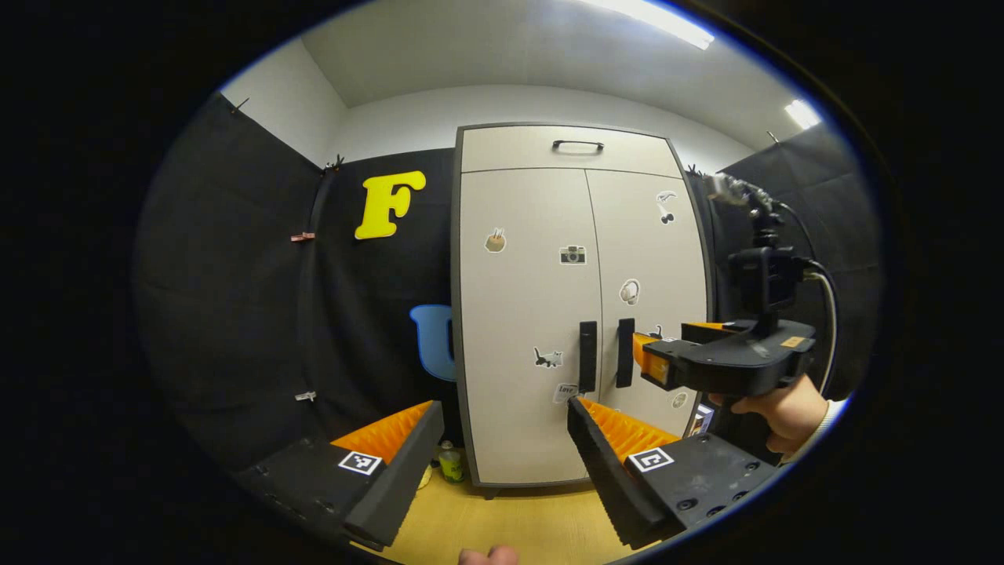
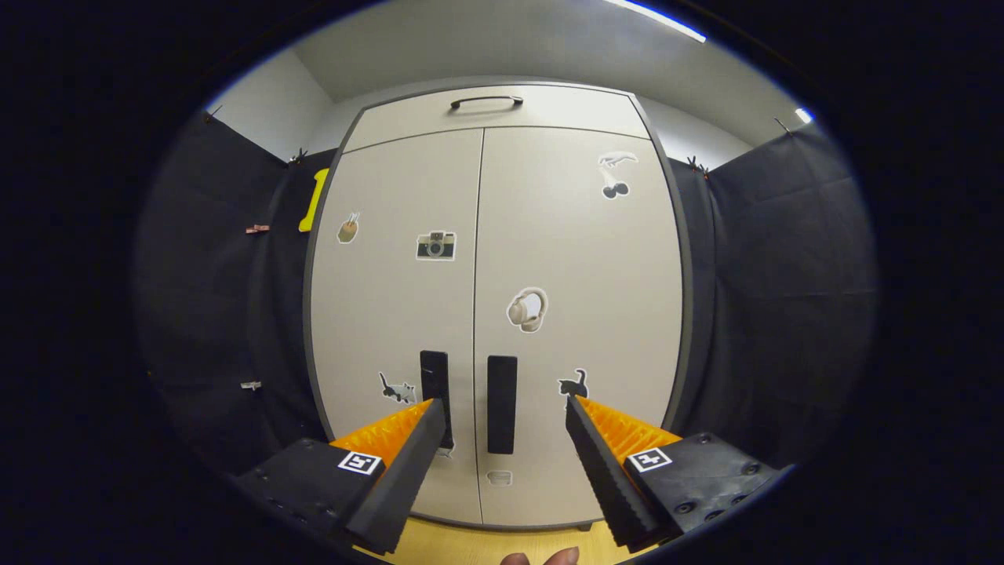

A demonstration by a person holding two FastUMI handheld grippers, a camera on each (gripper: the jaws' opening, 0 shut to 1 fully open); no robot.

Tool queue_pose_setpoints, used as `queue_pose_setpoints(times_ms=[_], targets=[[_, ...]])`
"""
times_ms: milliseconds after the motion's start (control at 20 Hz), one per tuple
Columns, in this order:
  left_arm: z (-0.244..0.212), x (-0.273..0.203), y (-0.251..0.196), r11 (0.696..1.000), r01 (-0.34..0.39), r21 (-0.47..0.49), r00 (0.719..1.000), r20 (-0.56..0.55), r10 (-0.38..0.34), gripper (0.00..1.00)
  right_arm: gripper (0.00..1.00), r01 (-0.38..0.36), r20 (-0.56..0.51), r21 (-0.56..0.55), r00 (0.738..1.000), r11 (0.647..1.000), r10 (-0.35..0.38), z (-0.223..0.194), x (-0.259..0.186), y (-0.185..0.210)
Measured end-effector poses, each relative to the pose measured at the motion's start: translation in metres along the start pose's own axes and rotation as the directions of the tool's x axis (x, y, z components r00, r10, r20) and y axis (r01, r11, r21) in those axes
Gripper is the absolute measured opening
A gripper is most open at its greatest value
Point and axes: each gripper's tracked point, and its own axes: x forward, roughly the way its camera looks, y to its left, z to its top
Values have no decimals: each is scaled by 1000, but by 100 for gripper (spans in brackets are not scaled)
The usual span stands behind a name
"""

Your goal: Open the right door of the double-door shoe cabinet with the right hand, and open the left door with the left hand.

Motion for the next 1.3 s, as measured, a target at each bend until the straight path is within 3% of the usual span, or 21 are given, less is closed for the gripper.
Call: queue_pose_setpoints(times_ms=[450, 550, 700, 850, 900, 1300], targets=[[-24, 8, 34, 1000, -14, -11, 999, -43, 13, 98, 93, 67, -29, -24, 997, 997, -68, -38, 76, -1], [-27, 10, 38, 1000, -14, -17, 999, -50, 13, 98, 81, 77, -55, -13, 995, 997, -78, -47, 85, -2], [-29, 14, 40, 1000, -4, -18, 999, -49, 4, 98, 47, 78, -97, 35, 992, 996, -74, -60, 96, 0], [-33, 16, 39, 1000, 9, -13, 998, -57, -10, 98, 47, 101, -102, 16, 990, 995, -99, -62, 100, -1], [-33, 15, 38, 1000, 12, -10, 998, -59, -12, 98, 35, 104, -84, 16, 991, 994, -103, -62, 100, 1], [-32, 4, 42, 1000, -2, -15, 998, -57, 1, 98, 30, 101, -92, 33, 991, 994, -98, -62, 101, 0]])
